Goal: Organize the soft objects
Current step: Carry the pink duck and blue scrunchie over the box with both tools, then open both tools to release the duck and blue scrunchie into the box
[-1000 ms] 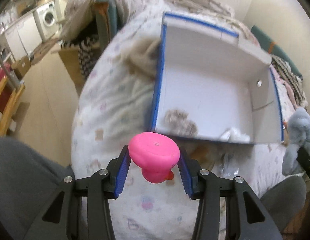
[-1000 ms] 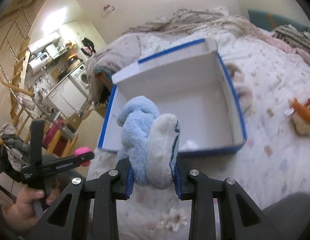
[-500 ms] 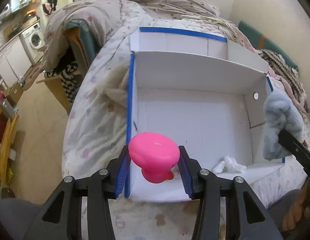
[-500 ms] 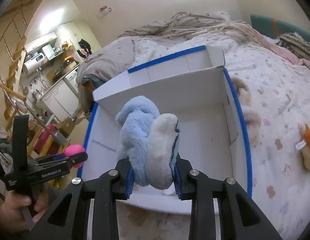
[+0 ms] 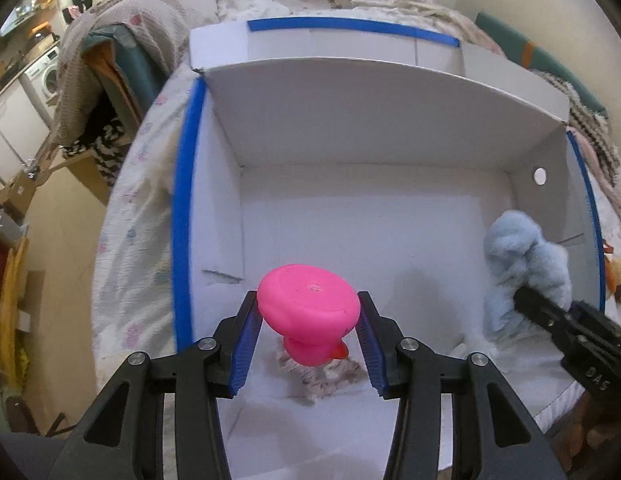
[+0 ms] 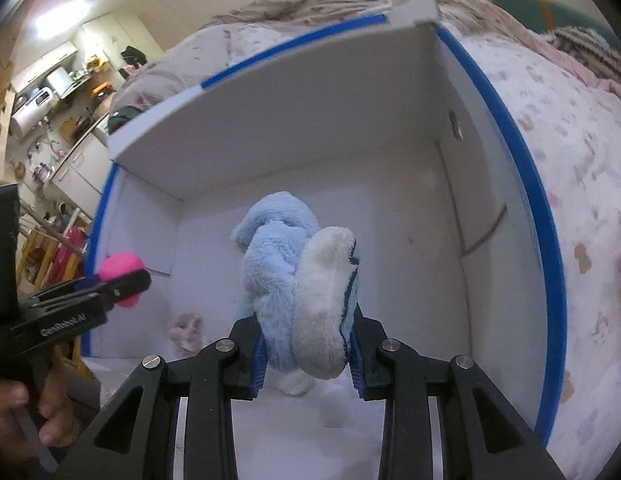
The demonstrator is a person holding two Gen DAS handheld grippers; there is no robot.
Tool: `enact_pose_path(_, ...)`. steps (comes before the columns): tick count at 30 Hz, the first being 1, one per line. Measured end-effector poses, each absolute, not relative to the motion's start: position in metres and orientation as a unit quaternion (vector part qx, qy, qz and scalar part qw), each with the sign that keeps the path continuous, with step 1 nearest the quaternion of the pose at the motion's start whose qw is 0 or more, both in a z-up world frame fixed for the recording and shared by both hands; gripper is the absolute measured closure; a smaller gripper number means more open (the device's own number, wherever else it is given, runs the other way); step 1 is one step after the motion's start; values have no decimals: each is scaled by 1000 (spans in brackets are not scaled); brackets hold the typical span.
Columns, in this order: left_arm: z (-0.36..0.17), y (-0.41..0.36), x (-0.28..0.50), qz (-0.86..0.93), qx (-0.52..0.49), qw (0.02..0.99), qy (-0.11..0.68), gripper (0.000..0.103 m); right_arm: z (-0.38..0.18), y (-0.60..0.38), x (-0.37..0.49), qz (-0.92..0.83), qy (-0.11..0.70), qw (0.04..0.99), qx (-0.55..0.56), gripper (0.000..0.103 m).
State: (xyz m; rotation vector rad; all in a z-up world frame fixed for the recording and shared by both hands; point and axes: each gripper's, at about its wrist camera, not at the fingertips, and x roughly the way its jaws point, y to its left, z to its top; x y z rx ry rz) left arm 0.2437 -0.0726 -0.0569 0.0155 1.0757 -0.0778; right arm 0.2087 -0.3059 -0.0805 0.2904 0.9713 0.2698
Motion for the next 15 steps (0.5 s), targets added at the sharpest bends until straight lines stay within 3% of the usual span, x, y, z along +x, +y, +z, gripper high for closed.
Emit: enact_pose_path(15,-54,-76,250,-36,11,884,466,60,-90,-306,211,113,464,867,146,67)
